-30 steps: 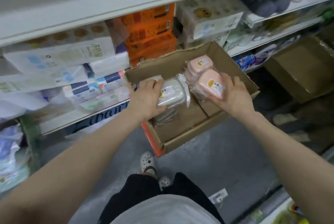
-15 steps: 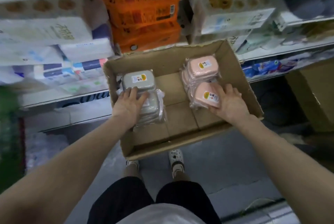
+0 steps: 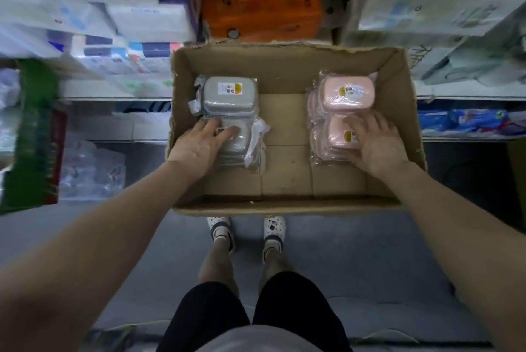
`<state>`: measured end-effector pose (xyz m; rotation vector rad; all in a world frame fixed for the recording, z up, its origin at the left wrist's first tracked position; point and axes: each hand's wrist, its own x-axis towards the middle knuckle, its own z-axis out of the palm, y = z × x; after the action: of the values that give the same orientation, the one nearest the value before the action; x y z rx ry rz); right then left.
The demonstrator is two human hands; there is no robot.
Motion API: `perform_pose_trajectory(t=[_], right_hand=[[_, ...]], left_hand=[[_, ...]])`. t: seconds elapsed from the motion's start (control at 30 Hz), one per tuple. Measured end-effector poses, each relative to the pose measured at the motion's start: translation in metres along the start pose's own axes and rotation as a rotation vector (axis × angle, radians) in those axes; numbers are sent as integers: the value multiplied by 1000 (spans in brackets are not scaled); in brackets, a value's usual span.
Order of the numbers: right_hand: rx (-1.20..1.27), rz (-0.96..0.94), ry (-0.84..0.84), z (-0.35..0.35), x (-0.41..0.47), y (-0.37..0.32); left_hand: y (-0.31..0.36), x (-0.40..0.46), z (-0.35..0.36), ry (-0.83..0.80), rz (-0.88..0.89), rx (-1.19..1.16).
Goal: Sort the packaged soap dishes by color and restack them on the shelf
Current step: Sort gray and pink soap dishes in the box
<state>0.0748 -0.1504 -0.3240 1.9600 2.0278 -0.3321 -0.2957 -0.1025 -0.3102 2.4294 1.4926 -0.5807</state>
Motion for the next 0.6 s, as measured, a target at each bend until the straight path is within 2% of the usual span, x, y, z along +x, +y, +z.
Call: perform_pose_trajectory(t=[0.1,0.27,0.37,0.6], right_hand=[[-58,-31,34,-10,-3,-7],[-33,-187,225,-45,-1,-40],[-46,-296,310,-66,4,-68],[-95,-514,382,-115,11,-156]], left_hand=[[4,-3,-3,-6,-17,18],[10,-15,-14,35,-42,-10],[10,-26,-22,121,-62,-51],[-24,-79,-35,426,-118,-145]])
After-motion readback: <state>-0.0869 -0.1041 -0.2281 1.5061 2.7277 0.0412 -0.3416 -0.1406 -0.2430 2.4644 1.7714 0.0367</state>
